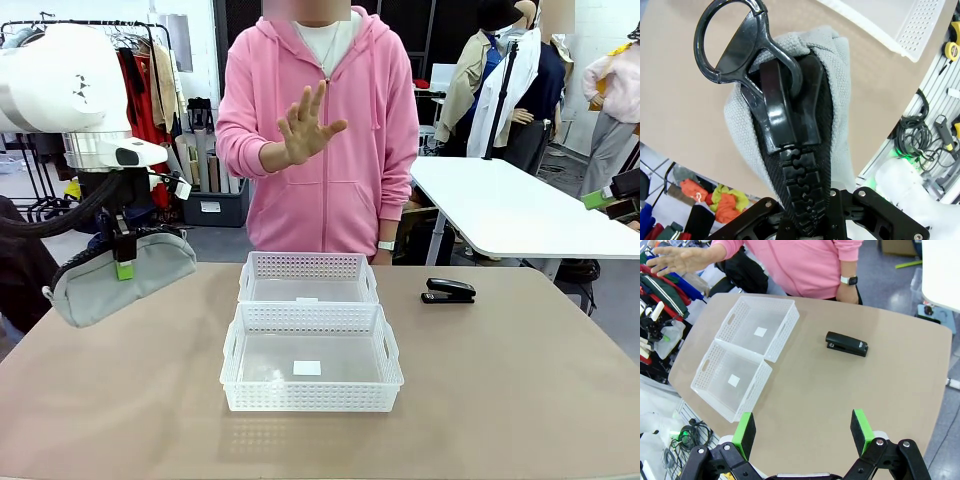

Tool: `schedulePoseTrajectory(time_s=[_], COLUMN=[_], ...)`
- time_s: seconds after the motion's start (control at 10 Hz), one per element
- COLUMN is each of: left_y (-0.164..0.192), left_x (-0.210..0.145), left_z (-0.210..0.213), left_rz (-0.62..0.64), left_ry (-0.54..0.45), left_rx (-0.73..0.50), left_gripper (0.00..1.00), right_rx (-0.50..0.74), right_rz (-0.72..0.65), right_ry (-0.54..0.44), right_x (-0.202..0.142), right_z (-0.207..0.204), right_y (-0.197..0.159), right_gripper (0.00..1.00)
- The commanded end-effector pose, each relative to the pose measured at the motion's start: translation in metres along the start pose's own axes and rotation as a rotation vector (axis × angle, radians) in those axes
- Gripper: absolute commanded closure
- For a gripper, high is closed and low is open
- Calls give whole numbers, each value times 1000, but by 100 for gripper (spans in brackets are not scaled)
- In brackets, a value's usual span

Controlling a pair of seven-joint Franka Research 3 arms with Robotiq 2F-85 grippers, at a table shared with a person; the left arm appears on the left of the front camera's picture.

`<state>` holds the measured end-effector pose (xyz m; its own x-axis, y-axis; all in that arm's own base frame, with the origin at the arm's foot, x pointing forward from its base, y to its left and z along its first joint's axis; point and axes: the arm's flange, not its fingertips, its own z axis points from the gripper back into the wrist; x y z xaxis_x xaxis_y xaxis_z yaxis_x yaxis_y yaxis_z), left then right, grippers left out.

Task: Distribute items into two baskets.
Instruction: Place the picked Pencil pouch into the Organizing basket as instructed by the person.

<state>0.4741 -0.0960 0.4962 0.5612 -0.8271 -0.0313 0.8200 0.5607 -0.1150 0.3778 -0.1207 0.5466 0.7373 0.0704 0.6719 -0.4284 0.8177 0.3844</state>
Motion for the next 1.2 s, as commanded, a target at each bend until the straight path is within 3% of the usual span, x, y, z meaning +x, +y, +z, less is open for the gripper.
schedulePoseTrajectory(time_s=[0.0,1.1], left_y=[-1,-1], left_x=[-3,-3], left_z=[2,2], left_rz=[5,5], left_ry=[-5,-5], left_rx=[10,10], left_gripper=[100,100], right_rx=[5,5], right_rz=[5,5], right_ry=[-6,-6], right_x=[1,1], right_z=[1,1], right_y=[1,1], right_gripper=[0,0])
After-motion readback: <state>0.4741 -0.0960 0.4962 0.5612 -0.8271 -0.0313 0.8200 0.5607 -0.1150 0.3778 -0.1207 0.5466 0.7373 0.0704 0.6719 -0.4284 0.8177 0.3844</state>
